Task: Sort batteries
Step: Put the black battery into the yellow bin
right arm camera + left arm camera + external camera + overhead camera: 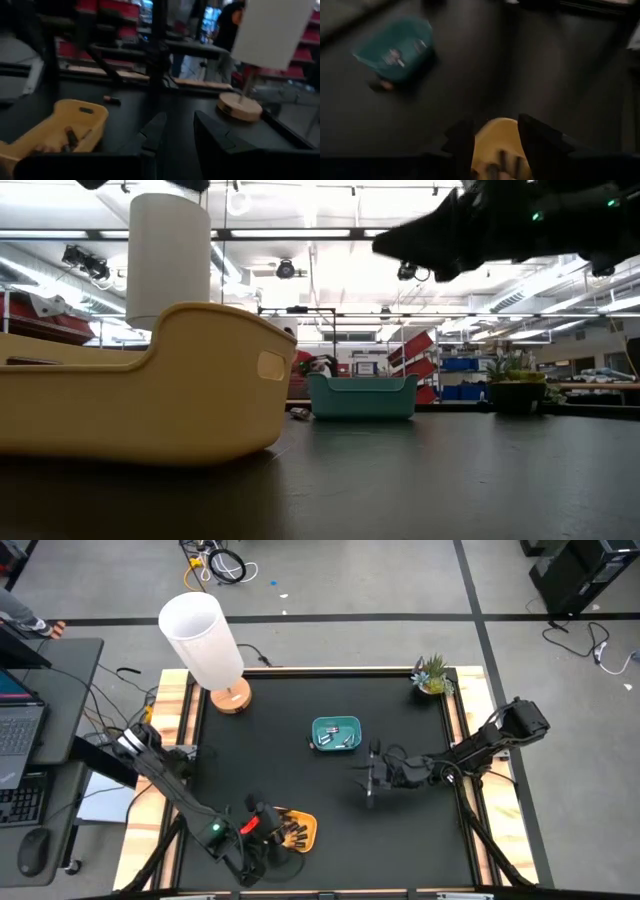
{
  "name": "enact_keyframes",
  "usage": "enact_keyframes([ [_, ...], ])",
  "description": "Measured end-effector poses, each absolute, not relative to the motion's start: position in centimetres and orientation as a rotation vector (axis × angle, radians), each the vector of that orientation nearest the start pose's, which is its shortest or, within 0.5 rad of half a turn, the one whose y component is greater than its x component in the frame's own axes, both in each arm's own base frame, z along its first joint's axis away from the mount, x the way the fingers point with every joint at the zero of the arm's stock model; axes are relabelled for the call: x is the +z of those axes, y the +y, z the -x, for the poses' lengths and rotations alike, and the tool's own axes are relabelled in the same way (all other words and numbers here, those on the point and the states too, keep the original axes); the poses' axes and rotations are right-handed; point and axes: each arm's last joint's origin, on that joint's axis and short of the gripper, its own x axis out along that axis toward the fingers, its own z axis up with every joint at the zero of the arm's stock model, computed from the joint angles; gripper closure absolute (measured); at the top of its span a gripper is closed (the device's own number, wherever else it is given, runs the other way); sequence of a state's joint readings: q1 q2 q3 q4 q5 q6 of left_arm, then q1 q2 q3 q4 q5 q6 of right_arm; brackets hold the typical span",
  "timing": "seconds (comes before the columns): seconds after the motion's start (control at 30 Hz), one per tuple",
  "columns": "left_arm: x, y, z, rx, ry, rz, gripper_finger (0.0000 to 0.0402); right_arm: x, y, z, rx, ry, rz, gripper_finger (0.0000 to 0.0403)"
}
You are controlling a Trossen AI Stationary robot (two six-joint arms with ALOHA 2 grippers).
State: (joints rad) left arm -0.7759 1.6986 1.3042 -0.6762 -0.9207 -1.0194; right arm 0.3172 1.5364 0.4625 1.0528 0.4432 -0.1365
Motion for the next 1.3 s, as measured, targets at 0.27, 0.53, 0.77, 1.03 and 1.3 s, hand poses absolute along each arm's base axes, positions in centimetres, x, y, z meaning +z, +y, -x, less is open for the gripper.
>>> enact_keyframes([
  [0.27,20.8,-21.5,-25.0,0.501,0.479,-0.038,0.0253,19.9,10.0,-28.6,-0.137,0.145,0.112,0.0318],
  [0.53,19.5,-19.6,-23.7,0.468,0.498,-0.202,0.0294,22.5,9.0,-32.3,-0.207,0.382,0.081,0.0318],
  [0.77,19.6,-14.7,-22.1,0.414,0.442,-0.265,0.0311,18.8,2.6,-35.9,-0.251,0.528,-0.015,0.0318],
  [1.03,20.2,-7.5,-20.5,0.372,0.336,-0.246,0.0313,19.0,-3.4,-41.0,-0.263,0.678,0.026,0.0318],
  [1.3,21.0,-3.9,-20.2,0.442,0.288,-0.209,0.0313,19.1,-4.1,-44.1,-0.216,0.906,0.105,0.0318],
])
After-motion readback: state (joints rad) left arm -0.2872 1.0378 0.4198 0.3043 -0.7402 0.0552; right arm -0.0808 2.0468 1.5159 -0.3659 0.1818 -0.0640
